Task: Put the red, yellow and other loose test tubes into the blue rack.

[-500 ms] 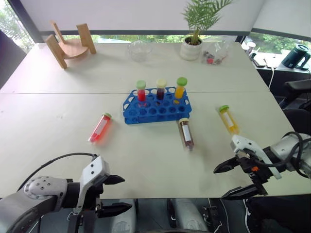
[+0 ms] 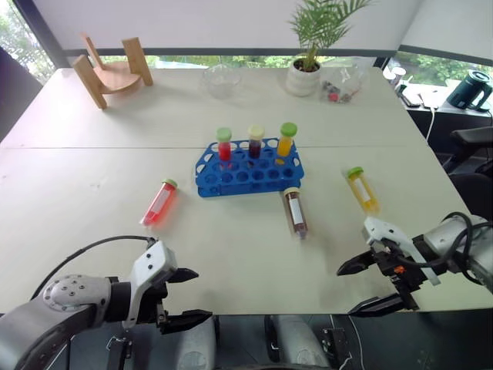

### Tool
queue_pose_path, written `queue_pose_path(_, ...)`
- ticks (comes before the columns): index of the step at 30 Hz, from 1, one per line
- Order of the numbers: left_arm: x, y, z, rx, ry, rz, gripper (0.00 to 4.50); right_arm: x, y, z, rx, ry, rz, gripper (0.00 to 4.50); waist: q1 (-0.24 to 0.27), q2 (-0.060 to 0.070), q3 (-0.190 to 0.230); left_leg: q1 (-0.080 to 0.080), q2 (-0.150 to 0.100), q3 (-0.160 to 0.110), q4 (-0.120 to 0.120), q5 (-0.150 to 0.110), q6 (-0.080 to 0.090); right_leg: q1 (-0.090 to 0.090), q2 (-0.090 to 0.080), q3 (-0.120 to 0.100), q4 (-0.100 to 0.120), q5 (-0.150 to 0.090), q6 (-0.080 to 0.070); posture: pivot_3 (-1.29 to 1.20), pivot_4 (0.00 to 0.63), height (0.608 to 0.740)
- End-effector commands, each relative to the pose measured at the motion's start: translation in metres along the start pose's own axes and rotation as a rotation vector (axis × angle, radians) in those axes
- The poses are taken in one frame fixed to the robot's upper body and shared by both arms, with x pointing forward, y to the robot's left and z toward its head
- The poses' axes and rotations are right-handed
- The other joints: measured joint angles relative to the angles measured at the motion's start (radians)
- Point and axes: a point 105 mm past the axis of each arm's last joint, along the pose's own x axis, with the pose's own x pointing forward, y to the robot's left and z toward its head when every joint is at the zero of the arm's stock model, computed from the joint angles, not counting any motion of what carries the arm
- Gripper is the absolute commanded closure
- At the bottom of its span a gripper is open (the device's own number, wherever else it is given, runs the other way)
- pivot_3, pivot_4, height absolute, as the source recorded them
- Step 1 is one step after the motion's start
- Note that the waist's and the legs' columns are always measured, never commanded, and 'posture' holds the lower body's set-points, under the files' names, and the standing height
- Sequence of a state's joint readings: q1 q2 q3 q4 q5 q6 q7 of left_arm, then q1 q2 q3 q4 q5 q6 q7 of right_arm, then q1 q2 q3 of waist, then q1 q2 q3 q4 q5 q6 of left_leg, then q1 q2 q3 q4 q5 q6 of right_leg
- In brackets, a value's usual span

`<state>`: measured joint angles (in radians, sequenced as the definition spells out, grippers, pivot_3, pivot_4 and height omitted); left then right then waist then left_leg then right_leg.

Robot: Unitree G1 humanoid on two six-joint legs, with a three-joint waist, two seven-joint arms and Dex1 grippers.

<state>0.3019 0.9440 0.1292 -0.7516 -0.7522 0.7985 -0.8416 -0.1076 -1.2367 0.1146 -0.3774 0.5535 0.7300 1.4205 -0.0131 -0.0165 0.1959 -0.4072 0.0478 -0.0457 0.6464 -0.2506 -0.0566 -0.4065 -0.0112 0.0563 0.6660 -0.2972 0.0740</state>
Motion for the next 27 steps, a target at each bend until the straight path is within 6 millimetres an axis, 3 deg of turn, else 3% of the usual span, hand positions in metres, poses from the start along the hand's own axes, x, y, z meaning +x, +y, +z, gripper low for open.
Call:
queue_pose_path(1, 0.003, -0.001, 0.006, 0.013, -0.021, -0.008, 0.00, -0.003, 0.001, 0.002, -0.006, -0.010, -0.002, 0.08, 0.000, 0.000, 0.000, 0.000, 0.000, 0.000, 0.000, 0.000, 0.000, 0.000, 0.000, 0.000, 0.000, 0.000, 0.000, 0.00, 0.150, 0.740)
queue_pose_path(9, 0.002, 0.012, 0.011, 0.034, -0.009, 0.023, 0.00, -0.011, -0.014, -0.001, 0.011, 0.012, -0.123, 0.08, 0.000, 0.000, 0.000, 0.000, 0.000, 0.000, 0.001, 0.000, 0.000, 0.001, 0.000, 0.000, 0.000, 0.000, 0.000, 0.00, 0.150, 0.740)
queue_pose_path(12, -0.002, 0.014, 0.025, -0.027, -0.087, -0.006, 0.00, -0.018, -0.021, -0.005, 0.028, 0.081, -0.202, 0.08, 0.000, 0.000, 0.000, 0.000, 0.000, 0.000, 0.001, 0.000, 0.000, 0.001, 0.000, 0.000, 0.001, 0.000, 0.001, 0.00, 0.150, 0.740)
queue_pose_path(14, -0.014, 0.029, 0.043, -0.036, -0.158, 0.012, 0.00, -0.038, -0.026, 0.026, -0.004, -0.031, -0.259, 0.08, -0.001, 0.001, 0.000, 0.001, 0.000, 0.000, 0.001, 0.000, 0.000, 0.001, 0.000, 0.000, 0.001, 0.001, 0.001, 0.00, 0.150, 0.740)
queue_pose_path(17, -0.031, 0.049, 0.072, 0.084, -0.168, 0.055, 0.00, -0.092, -0.048, 0.087, -0.065, -0.248, -0.442, 0.08, -0.011, 0.004, 0.003, 0.002, 0.000, 0.000, 0.003, 0.001, -0.001, 0.001, 0.001, 0.001, 0.002, 0.004, 0.000, 0.00, 0.150, 0.740)
queue_pose_path(19, -0.037, 0.054, 0.097, 0.220, -0.153, 0.068, 0.00, -0.123, -0.071, 0.108, -0.064, -0.275, -0.603, 0.08, -0.011, 0.005, 0.003, 0.002, 0.000, 0.001, 0.003, 0.002, -0.002, 0.001, 0.001, 0.001, 0.002, 0.005, 0.000, 0.00, 0.150, 0.740)
queue_pose_path(23, -0.046, 0.061, 0.142, 0.478, -0.139, 0.109, 0.00, -0.147, -0.121, 0.116, 0.181, -0.203, -0.818, 0.08, -0.008, 0.002, 0.001, 0.001, 0.000, 0.001, 0.000, 0.002, -0.002, 0.000, 0.001, 0.001, -0.001, 0.005, 0.001, 0.00, 0.150, 0.740)
queue_pose_path(27, -0.041, 0.064, 0.158, 0.630, -0.116, 0.098, 0.00, -0.145, -0.140, 0.108, 0.336, -0.051, -0.818, 0.08, -0.004, 0.004, 0.003, -0.003, -0.001, 0.003, -0.001, 0.001, -0.002, -0.004, 0.000, 0.002, 0.000, 0.007, 0.006, 0.00, 0.150, 0.740)
